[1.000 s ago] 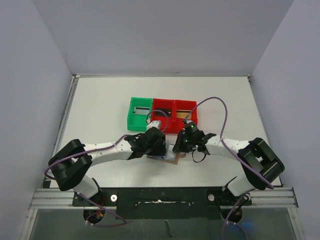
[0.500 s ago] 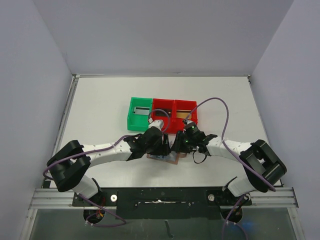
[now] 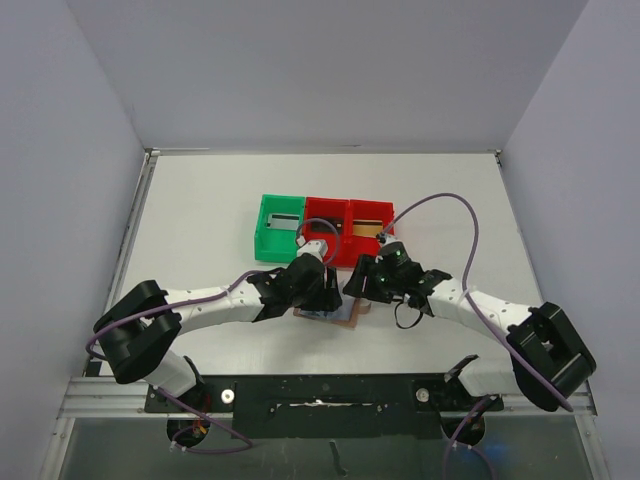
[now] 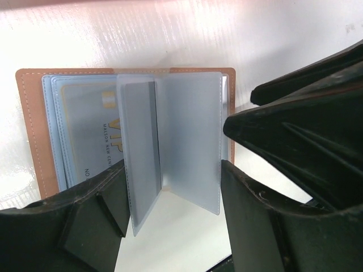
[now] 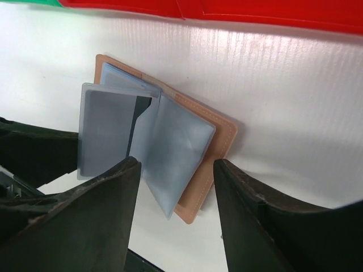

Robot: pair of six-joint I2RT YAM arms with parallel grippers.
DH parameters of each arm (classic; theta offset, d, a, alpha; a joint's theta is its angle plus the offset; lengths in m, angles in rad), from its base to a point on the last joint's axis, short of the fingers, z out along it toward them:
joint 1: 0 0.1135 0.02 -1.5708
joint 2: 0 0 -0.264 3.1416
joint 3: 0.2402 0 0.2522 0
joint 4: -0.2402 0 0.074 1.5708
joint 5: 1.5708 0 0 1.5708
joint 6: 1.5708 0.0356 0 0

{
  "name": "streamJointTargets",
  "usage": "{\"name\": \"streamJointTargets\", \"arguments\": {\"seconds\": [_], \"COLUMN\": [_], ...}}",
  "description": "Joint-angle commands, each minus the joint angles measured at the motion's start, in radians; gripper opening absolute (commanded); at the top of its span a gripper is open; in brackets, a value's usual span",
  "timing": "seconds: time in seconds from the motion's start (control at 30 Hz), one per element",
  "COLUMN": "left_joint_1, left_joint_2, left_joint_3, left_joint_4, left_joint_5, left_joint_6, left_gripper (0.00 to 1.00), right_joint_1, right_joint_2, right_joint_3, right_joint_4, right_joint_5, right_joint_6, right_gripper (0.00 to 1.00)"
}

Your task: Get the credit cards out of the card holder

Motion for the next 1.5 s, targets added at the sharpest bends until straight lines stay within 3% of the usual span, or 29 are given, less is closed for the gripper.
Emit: {"name": "streamJointTargets", "arguments": {"seconds": [0.0, 0.23, 0.57, 0.83, 1.13, 1.23, 1.47], "left_joint_1": [-0.005, -0.005, -0.005, -0.005, 0.012, 0.015, 0.014], "left_joint_2": [-0.026, -0.027, -0.023, -0.078, -0.178, -0.193, -0.089], "left_joint_3": [0.008, 0.008, 0.004, -0.008, 0.001, 0.002, -0.026], "left_joint_4": [0.051, 0.051, 0.060, 0.021, -0.077, -0.037, 0.185], "left_joint_5": [0.015, 0.018, 0.025, -0.017, -0.106, -0.093, 0.100], "left_joint_6": [0.005, 0.006, 0.007, 0.004, 0.007, 0.012, 0.027], "left_gripper": [0.59, 0.59, 0.59, 0.60, 0.64, 0.64, 0.43], "right_joint_1": [-0.012, -0.028, -0.027, -0.027, -0.024, -0.024, -0.021], "right_joint_2": [-0.063, -0.069, 0.054, 0.118, 0.111, 0.106, 0.105], "right_joint_3": [0.022, 0.034, 0.082, 0.028, -0.010, -0.012, -0.015], "right_joint_4": [-0.023, 0.012, 0.060, 0.027, 0.011, 0.010, 0.032], "right_joint_5": [0.038, -0.004, -0.093, -0.031, 0.004, 0.010, 0.003], "right_joint_6": [0.011, 0.022, -0.010, -0.034, -0.059, -0.063, -0.061], "right_gripper": [0.56, 0.60, 0.64, 0.39, 0.33, 0.32, 0.24]}}
